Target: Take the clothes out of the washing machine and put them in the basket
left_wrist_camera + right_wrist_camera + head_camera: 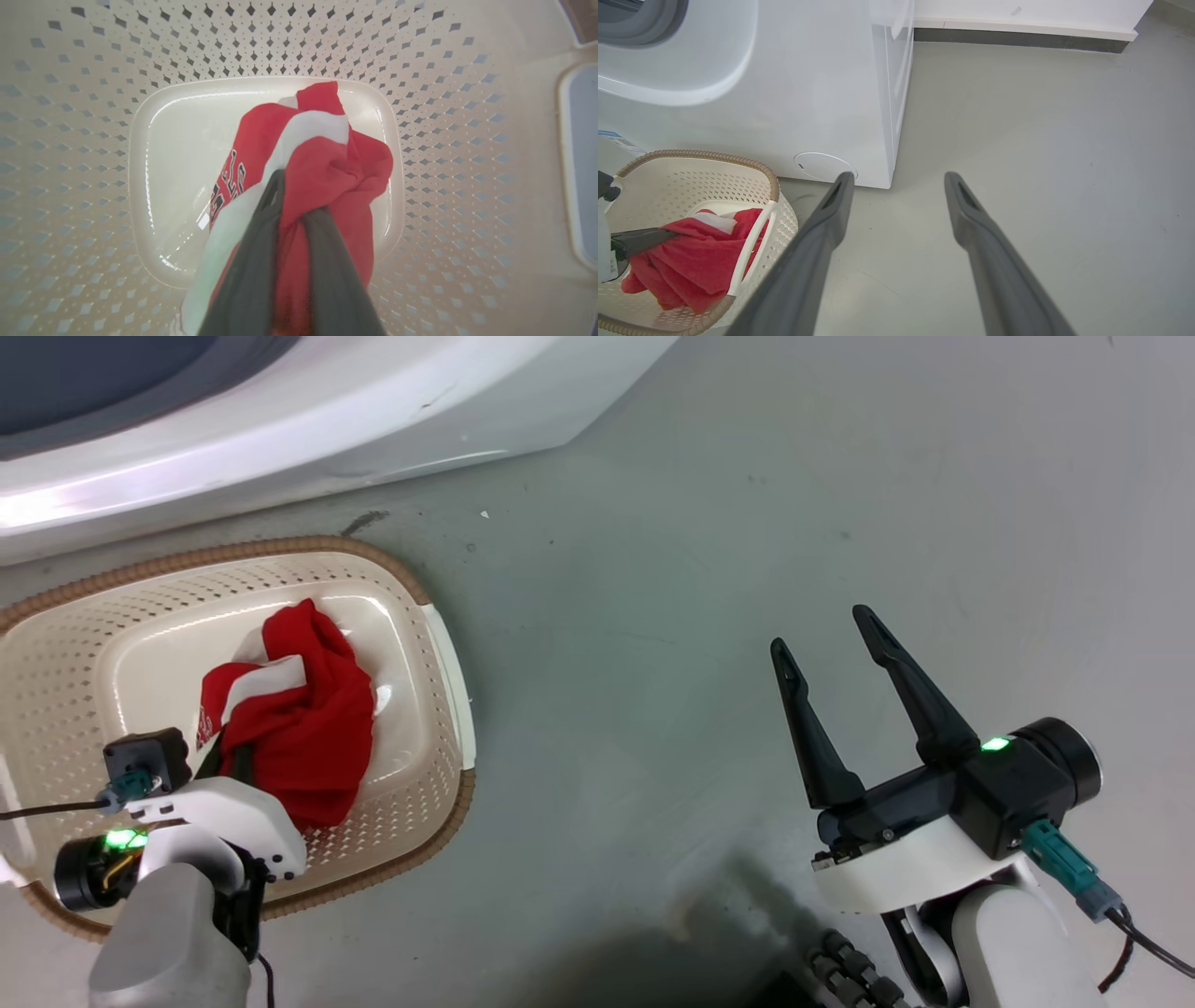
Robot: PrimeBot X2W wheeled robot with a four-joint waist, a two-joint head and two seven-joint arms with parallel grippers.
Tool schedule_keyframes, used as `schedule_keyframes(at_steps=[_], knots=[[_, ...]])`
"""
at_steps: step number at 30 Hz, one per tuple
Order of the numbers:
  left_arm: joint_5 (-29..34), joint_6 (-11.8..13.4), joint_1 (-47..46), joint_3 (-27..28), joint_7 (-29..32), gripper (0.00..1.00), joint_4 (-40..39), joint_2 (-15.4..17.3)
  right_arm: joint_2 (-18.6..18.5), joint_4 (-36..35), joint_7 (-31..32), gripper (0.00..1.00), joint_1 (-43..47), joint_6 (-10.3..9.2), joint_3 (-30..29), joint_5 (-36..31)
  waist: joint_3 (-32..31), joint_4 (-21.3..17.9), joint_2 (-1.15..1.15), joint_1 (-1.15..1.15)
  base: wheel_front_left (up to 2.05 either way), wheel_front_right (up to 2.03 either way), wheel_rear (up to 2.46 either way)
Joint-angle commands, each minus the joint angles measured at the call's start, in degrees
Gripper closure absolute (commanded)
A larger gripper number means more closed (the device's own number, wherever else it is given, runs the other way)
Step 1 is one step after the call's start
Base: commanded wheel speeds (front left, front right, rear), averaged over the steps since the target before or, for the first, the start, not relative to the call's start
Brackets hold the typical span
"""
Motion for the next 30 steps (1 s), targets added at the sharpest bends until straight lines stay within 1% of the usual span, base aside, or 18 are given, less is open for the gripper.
schedule_keyframes(at_steps=[1, 2, 5, 9, 15, 23, 30], knots=[[-0.2, -0.1, -0.7, 0.3, -0.2, 0.29, 0.7, -0.6, 0.1, 0.4, -0.2, 0.00, -0.7, -0.04, 0.0, -0.1, -0.5, 0.5, 0.00, -0.01, 0.00, 0.00, 0.00], [-0.2, -0.1, -0.9, 0.5, -0.2, 0.00, 1.0, -0.9, 0.1, 0.6, -0.2, 0.00, -0.9, -0.05, 0.0, -0.2, -1.0, 0.7, 0.00, -0.01, 0.00, 0.00, 0.00], [0.2, -0.2, -0.9, 0.9, -0.2, 0.00, 1.2, -1.6, 0.1, 1.4, -0.2, 0.00, -1.3, -0.05, -0.3, -0.5, -2.8, 1.6, 0.00, -0.01, 0.00, 0.00, 0.00], [0.2, -0.3, 0.5, 1.6, -0.2, 0.00, 1.0, -3.1, 0.1, 2.4, 0.1, 0.00, -1.0, -0.05, -0.9, -0.9, -7.0, 2.8, 0.00, -0.01, 0.00, 0.00, 0.00], [0.8, -0.4, 4.1, 3.1, -0.2, 0.00, -1.4, -5.8, 0.1, 3.7, 0.9, 0.00, 1.4, -0.05, -2.6, -1.8, -15.3, 5.3, 0.00, -0.01, 0.00, 0.00, 0.00], [2.8, -0.4, 10.8, 4.7, -0.2, 0.00, -8.3, -9.1, 0.1, 3.6, 2.9, 0.00, 4.5, -0.04, -4.7, -2.4, -24.3, 8.4, 0.00, -0.01, 0.00, 0.00, 0.00], [5.2, 0.1, 14.7, 5.8, -0.2, 0.00, -18.0, -10.6, 0.1, 2.3, 4.2, 0.00, 6.3, -0.04, -5.5, -2.7, -28.2, 10.5, 0.00, -0.01, 0.00, 0.00, 0.00]])
